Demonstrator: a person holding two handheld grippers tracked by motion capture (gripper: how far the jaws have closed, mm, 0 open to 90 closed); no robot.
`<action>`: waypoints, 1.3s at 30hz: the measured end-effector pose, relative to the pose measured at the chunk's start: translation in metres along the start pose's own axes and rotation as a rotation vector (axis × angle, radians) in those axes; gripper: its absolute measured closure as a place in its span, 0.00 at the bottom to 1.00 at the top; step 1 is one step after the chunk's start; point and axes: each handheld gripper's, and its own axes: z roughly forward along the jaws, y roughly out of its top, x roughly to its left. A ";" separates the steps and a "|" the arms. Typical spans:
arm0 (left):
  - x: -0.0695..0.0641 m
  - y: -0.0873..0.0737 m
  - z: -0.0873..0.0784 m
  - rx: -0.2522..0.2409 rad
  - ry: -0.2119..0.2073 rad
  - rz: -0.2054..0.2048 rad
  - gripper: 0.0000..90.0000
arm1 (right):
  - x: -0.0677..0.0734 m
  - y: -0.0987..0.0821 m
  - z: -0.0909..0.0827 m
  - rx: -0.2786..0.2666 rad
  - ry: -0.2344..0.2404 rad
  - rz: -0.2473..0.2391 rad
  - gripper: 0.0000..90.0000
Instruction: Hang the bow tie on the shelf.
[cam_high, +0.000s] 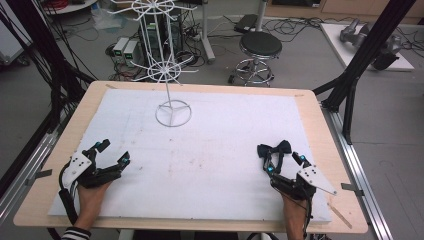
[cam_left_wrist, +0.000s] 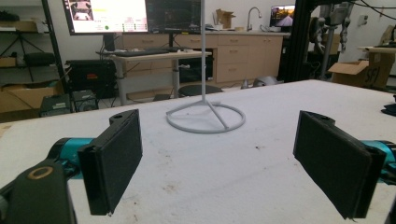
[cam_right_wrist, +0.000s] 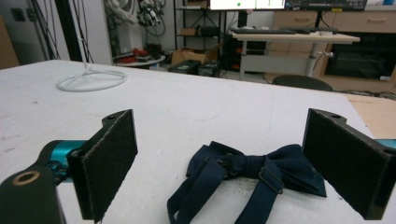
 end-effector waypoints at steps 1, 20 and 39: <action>0.000 0.000 0.000 0.001 0.000 0.000 0.18 | 0.000 0.000 0.000 0.000 0.000 0.000 0.11; -0.001 0.000 0.000 0.001 0.002 0.007 0.18 | -0.021 0.045 0.024 0.346 -0.031 -0.055 0.18; -0.001 0.000 0.000 0.005 0.001 0.011 0.18 | -0.036 0.053 0.060 0.666 -0.033 -0.077 0.38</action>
